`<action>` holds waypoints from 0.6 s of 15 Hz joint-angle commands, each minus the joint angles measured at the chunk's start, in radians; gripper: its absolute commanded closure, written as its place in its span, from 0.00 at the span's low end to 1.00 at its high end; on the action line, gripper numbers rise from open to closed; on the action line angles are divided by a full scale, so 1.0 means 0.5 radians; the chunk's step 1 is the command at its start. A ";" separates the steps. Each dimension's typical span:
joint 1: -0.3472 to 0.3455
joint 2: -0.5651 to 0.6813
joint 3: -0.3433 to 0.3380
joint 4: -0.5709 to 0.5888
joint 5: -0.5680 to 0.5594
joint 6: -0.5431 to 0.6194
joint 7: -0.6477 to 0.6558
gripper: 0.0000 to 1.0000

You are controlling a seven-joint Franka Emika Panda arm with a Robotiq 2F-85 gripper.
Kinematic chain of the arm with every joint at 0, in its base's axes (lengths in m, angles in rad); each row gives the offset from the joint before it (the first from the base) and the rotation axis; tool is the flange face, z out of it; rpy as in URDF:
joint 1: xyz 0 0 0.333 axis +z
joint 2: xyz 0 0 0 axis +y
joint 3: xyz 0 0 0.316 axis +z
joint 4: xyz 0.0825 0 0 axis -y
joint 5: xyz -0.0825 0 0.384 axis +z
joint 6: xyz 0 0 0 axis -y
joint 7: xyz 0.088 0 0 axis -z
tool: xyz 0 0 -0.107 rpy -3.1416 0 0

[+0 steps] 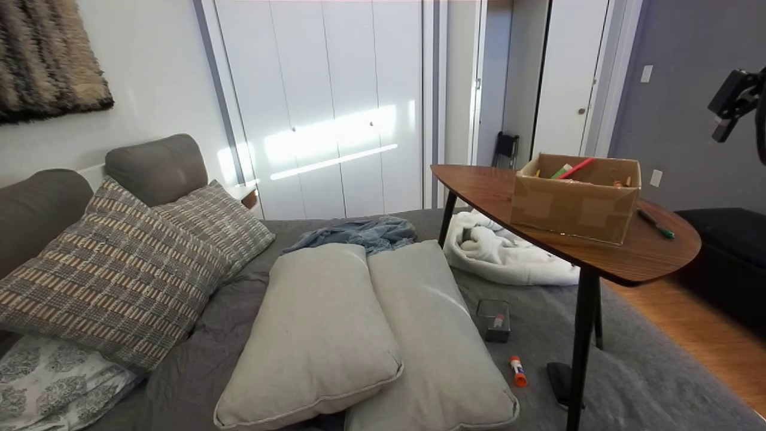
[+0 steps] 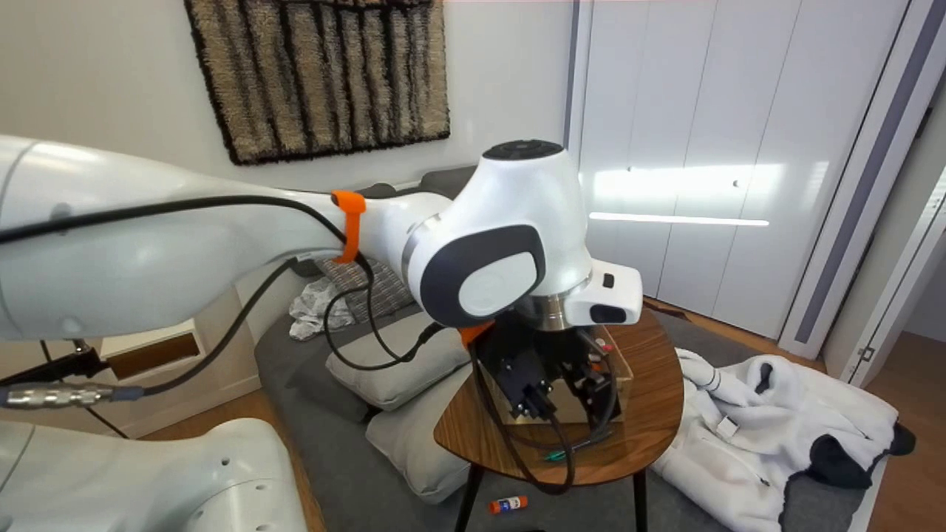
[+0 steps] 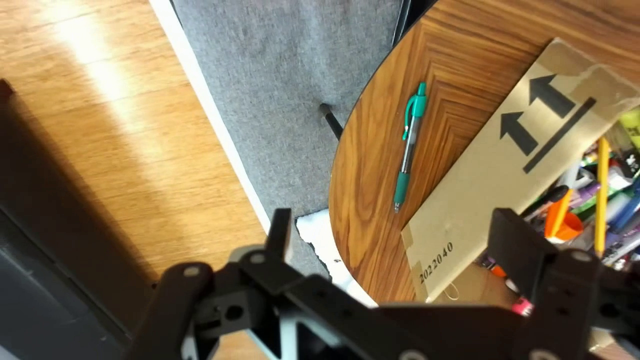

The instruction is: Pick up the green marker from the box and put it on the table

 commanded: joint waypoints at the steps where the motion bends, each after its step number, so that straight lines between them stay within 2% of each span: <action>1: -0.014 -0.105 0.075 0.103 -0.069 -0.240 0.108 0.00; 6: -0.011 -0.129 0.160 0.216 -0.126 -0.458 0.282 0.00; 7: 0.043 -0.104 0.093 0.183 -0.095 -0.379 0.214 0.00; 9: 0.044 -0.104 0.113 0.205 -0.108 -0.414 0.257 0.00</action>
